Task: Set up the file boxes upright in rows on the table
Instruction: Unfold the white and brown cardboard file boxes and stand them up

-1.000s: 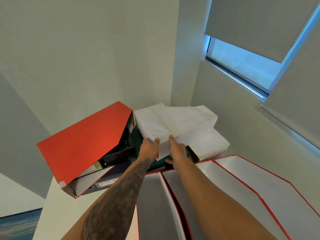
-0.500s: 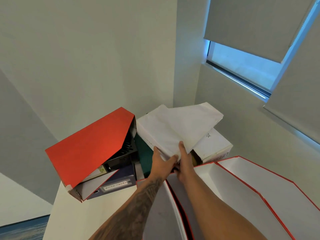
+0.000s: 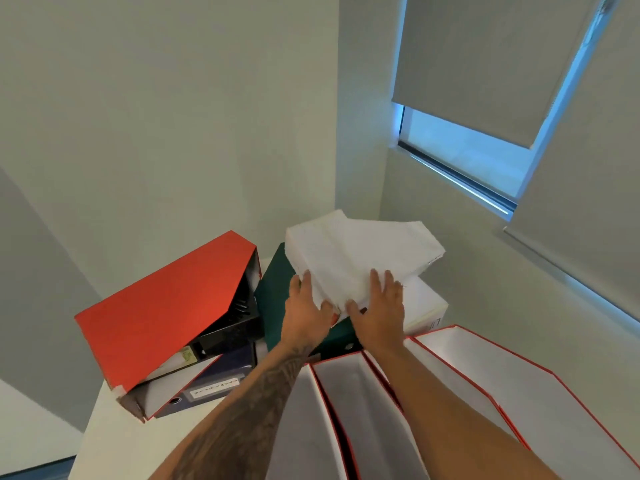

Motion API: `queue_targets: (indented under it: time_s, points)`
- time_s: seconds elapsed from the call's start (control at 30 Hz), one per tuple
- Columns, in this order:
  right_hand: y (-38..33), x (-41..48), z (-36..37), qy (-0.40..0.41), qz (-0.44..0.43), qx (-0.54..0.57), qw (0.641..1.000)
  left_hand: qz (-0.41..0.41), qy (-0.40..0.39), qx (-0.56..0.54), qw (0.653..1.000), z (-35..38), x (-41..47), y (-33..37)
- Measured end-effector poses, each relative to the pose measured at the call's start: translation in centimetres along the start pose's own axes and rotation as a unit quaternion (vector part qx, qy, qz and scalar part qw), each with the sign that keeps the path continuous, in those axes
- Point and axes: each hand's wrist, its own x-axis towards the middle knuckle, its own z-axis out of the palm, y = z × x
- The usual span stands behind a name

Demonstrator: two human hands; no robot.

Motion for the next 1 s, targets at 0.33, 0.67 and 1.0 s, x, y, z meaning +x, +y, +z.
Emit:
queue_targets:
  time_s: [0.33, 0.67, 1.0]
  points:
    - [-1.2, 2.4, 1.4, -0.085, -0.099, -0.031, 0.991, -0.019, -0.006, -0.056, 0.998, 1.6, 2.8, -1.6]
    - [-0.3, 0.1, 0.6, 0.035, 0.113, 0.204, 0.972, -0.108, 0.041, -0.197, 0.974, -0.5, 6.1, -1.9]
    - [1.5, -0.1, -3.4, 0.045, 0.153, 0.268, 0.95, -0.179, 0.01, -0.366, 0.913, -1.3, 8.1, -0.8]
